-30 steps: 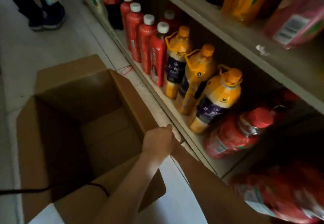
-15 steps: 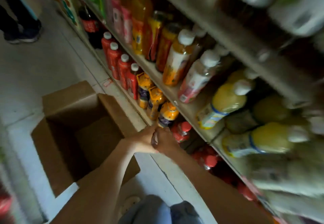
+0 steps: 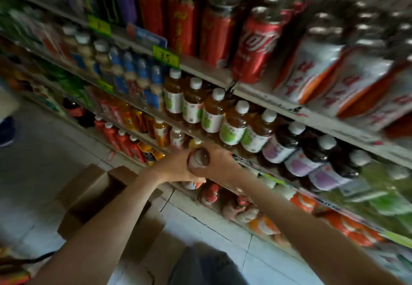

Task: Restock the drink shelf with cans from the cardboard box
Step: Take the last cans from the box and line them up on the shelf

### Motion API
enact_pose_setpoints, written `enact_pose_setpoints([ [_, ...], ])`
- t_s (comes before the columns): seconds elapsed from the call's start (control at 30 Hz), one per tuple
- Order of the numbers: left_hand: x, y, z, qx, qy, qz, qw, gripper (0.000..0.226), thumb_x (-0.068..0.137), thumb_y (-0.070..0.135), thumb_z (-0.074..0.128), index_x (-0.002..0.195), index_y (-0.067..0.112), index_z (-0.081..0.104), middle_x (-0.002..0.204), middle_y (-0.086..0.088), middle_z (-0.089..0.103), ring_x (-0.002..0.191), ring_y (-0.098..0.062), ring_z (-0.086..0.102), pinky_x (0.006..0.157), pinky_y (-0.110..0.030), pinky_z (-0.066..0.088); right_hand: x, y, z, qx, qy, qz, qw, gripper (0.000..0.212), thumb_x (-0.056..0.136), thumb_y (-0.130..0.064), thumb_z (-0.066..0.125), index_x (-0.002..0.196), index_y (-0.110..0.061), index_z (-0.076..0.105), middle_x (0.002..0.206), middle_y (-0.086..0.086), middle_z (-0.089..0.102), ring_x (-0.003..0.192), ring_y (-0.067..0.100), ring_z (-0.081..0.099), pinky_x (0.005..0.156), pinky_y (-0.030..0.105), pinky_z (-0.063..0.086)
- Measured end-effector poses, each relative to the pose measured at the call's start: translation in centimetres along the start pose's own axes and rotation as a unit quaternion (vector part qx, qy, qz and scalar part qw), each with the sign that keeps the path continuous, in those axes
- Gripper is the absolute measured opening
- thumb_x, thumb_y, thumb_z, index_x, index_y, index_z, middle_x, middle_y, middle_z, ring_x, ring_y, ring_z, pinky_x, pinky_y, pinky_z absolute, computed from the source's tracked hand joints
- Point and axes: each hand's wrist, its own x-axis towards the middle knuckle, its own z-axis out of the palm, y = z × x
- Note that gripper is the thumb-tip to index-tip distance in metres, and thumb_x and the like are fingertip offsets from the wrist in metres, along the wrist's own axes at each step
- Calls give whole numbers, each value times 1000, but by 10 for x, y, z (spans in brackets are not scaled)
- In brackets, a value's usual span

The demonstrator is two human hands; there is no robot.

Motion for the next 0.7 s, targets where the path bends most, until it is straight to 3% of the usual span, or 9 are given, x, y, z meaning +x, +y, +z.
enact_pose_setpoints([
  [0.17, -7, 82, -39, 28, -13, 84, 996, 48, 65, 38, 83, 106, 32, 58, 98, 22, 63, 96, 3, 60, 75, -11, 47, -48, -36, -65, 48, 65, -13, 997, 55, 77, -36, 75, 124, -20, 53, 107, -7, 59, 95, 7, 54, 90, 27, 46],
  [0.33, -15, 137, -72, 28, -59, 139, 988, 56, 58, 56, 76, 107, 32, 66, 101, 14, 70, 97, 0, 64, 84, -23, 52, -77, -63, -108, 82, 107, -8, 991, 46, 83, -40, 68, 123, -20, 56, 100, -10, 60, 91, 6, 56, 90, 27, 47],
  [0.43, -19, 165, -91, 18, -66, 176, 982, 62, 53, 63, 69, 103, 25, 70, 98, 9, 72, 95, -2, 65, 82, -25, 53, -92, -83, -130, 100, 111, 0, 989, 43, 87, -43, 62, 120, -16, 57, 94, -5, 62, 78, 10, 60, 74, 29, 53],
  [0.53, -25, 191, -102, 2, -39, 219, 975, 51, 53, 63, 66, 95, 35, 66, 93, 18, 69, 92, 5, 64, 75, -11, 48, -107, -104, -148, 120, 118, 19, 986, 42, 88, -45, 61, 118, -16, 56, 91, -2, 62, 73, 13, 62, 61, 26, 53],
  [0.7, -28, 235, -125, 36, -22, 286, 957, 60, 53, 77, 65, 99, 39, 64, 98, 13, 71, 92, 4, 64, 80, -22, 52, -138, -124, -180, 120, 231, -15, 965, 37, 79, -44, 70, 104, -18, 62, 93, 3, 66, 86, 22, 64, 83, 39, 53],
])
